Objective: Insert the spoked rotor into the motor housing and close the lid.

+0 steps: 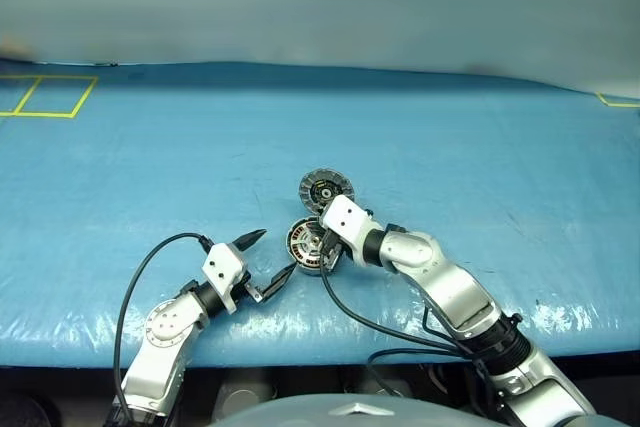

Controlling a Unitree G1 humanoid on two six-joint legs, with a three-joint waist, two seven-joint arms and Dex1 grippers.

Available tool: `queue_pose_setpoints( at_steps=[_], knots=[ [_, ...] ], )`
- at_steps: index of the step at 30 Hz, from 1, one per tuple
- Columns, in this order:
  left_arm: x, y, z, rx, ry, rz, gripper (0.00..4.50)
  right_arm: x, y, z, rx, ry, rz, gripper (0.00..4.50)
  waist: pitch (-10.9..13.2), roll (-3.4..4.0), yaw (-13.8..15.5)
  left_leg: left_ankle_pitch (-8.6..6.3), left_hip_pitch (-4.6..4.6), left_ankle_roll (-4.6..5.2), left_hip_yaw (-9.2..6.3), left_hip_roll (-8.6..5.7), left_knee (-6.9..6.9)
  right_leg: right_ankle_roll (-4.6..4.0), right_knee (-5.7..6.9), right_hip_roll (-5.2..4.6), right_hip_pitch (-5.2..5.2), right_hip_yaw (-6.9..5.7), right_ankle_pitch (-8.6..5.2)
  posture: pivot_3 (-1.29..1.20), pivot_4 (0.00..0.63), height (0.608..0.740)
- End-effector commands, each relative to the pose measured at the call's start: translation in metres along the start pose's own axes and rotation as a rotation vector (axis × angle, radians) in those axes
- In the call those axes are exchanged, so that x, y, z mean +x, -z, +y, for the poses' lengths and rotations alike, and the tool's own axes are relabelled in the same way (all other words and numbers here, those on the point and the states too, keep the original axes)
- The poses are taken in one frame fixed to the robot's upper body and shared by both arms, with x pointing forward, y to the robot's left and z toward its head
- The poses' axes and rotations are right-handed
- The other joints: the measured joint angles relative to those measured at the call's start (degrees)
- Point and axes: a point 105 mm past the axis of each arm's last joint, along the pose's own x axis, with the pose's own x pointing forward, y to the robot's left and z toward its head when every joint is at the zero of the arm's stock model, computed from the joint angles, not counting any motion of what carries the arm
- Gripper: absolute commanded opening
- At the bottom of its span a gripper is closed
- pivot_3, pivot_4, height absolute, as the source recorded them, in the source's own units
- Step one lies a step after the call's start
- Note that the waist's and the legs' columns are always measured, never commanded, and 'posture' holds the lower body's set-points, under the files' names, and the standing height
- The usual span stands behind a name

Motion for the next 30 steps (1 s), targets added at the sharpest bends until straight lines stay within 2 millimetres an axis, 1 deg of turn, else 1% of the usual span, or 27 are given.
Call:
queue_pose_setpoints(
  at_steps=[1, 3, 6, 9, 12, 14, 16, 19, 21, 24, 25, 27, 30],
  knots=[
    [0.002, -0.008, 0.0, 0.011, 0.003, -0.036, 4.5, 0.006, 0.014, 0.01, 0.028, -0.035, 0.042, 0.03, -0.01, -0.01, 0.05, 0.01, 0.01, -0.01, 0.0, 0.0, 0.0, 0.0, 0.0, 0.0, 0.0, 0.0, 0.0, 0.0, 0.15, 0.74],
    [0.002, -0.008, 0.0, 0.01, 0.001, -0.036, 4.5, 0.005, 0.004, 0.011, 0.089, -0.041, -0.017, 0.03, -0.02, -0.03, 0.04, 0.01, 0.05, -0.01, -0.01, 0.0, 0.0, 0.0, 0.0, 0.0, -0.01, 0.0, 0.0, 0.0, 0.15, 0.74],
    [0.001, -0.008, 0.001, 0.01, -0.004, -0.036, 4.5, -0.003, -0.018, 0.004, 0.191, -0.026, -0.142, 0.03, -0.02, -0.03, 0.04, 0.0, 0.0, -0.01, 0.0, 0.01, -0.02, -0.01, 0.0, 0.0, 0.01, 0.0, 0.0, 0.0, 0.15, 0.74],
    [0.0, -0.008, 0.001, 0.012, -0.011, -0.036, 4.5, -0.014, -0.033, -0.003, 0.234, -0.019, -0.219, 0.03, 0.0, -0.01, 0.08, 0.0, -0.1, -0.01, -0.01, 0.01, -0.03, 0.03, 0.01, 0.0, -0.07, 0.0, 0.03, 0.0, 0.15, 0.74],
    [-0.001, -0.008, 0.001, 0.013, -0.014, -0.039, 4.5, -0.033, -0.044, -0.008, 0.233, -0.027, -0.263, 0.03, 0.01, 0.01, 0.11, 0.0, -0.13, 0.0, -0.01, 0.0, -0.02, 0.02, 0.0, -0.02, -0.1, 0.0, 0.02, 0.0, 0.15, 0.74],
    [-0.001, -0.008, 0.001, 0.013, -0.012, -0.041, 4.5, -0.049, -0.047, -0.01, 0.215, -0.05, -0.266, 0.03, 0.02, 0.0, 0.17, 0.0, -0.13, 0.0, -0.03, -0.01, -0.01, 0.02, -0.01, -0.03, -0.09, 0.0, 0.02, 0.0, 0.15, 0.74],
    [-0.001, -0.008, 0.0, 0.013, -0.01, -0.042, 4.5, -0.061, -0.045, -0.011, 0.184, -0.069, -0.24, 0.03, 0.03, 0.0, 0.29, -0.01, -0.14, 0.02, -0.06, -0.03, -0.01, 0.01, -0.04, -0.07, -0.07, -0.03, 0.01, 0.0, 0.15, 0.74],
    [-0.001, -0.008, -0.001, 0.011, 0.0, -0.042, 4.5, -0.078, -0.032, -0.02, 0.135, -0.062, -0.135, 0.03, 0.05, 0.02, 0.22, -0.02, -0.14, 0.04, -0.04, -0.05, 0.0, -0.01, -0.05, -0.11, -0.07, -0.03, 0.0, 0.0, 0.15, 0.74],
    [0.0, -0.008, -0.002, 0.01, 0.01, -0.043, 4.5, -0.088, -0.019, -0.034, 0.116, -0.023, -0.031, 0.03, 0.05, 0.01, 0.22, -0.02, -0.14, 0.04, -0.04, -0.05, 0.01, -0.03, -0.05, -0.12, -0.08, -0.04, -0.01, 0.0, 0.15, 0.74],
    [0.001, -0.007, -0.004, 0.017, 0.028, -0.04, 4.5, -0.095, -0.007, -0.068, 0.098, 0.12, 0.064, 0.03, 0.05, 0.01, 0.03, -0.02, -0.13, 0.03, -0.02, -0.04, 0.0, -0.05, -0.03, -0.12, -0.11, -0.02, -0.02, 0.0, 0.15, 0.74],
    [0.001, -0.008, -0.005, 0.019, 0.032, -0.041, 4.5, -0.095, -0.006, -0.084, 0.083, 0.195, 0.077, 0.03, 0.06, 0.02, -0.02, -0.02, -0.13, 0.03, 0.01, -0.03, 0.0, -0.07, -0.02, -0.1, -0.12, -0.01, -0.01, 0.0, 0.15, 0.74],
    [0.001, -0.008, -0.007, 0.018, 0.039, -0.044, 4.5, -0.093, -0.01, -0.105, 0.065, 0.287, 0.062, 0.03, 0.06, 0.02, -0.02, -0.01, -0.12, 0.02, 0.08, -0.01, 0.0, -0.12, -0.02, -0.07, -0.15, 0.0, 0.03, 0.0, 0.15, 0.74],
    [0.001, -0.007, -0.01, 0.021, 0.051, -0.044, 4.5, -0.082, -0.017, -0.124, 0.089, 0.35, 0.002, 0.03, 0.06, 0.02, 0.06, -0.01, -0.13, 0.02, 0.08, -0.01, 0.0, -0.11, -0.02, -0.05, -0.16, 0.01, 0.03, 0.0, 0.15, 0.74]
  ],
)
